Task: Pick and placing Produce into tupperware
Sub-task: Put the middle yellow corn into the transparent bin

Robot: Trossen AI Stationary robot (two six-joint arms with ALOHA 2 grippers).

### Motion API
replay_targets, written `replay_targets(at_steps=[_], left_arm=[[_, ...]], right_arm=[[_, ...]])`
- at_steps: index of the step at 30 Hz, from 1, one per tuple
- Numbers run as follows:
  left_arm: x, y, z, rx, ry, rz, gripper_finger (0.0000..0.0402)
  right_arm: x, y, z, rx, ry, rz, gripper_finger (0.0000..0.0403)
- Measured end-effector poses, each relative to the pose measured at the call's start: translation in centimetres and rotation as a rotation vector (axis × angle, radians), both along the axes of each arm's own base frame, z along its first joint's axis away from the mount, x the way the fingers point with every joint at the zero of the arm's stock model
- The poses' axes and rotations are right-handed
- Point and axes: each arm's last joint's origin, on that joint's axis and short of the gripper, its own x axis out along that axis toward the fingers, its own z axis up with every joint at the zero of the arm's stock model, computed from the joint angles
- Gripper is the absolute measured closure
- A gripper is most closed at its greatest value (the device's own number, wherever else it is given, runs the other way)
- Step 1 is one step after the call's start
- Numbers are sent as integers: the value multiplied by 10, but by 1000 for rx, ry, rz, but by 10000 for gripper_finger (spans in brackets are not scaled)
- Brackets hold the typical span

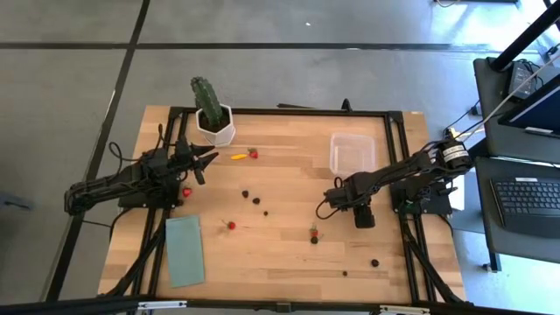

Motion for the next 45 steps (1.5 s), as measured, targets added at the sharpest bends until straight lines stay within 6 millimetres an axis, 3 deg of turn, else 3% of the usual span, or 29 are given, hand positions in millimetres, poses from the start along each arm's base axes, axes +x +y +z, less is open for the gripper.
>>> replay_targets(at_steps=[9,14,21,27,31,36,45], left_arm=[[0,0,0,0,0,0,276],[0,0,0,0,0,0,276],[0,0,0,0,0,1,276],[0,0,0,2,0,18,276],[0,1,0,3,0,29,276],[0,1,0,2,0,29,276],[0,1,0,2,-1,30,276]], right_arm=[[2,1,3,7,9,-2,380],[11,0,20,23,-29,10,388],[25,-25,81,33,-185,-103,397],[26,-68,149,-25,-501,-363,396],[12,-103,176,-211,-569,-657,395],[-1,-146,172,-216,-550,-934,395],[-5,-188,116,-192,-393,-947,394]])
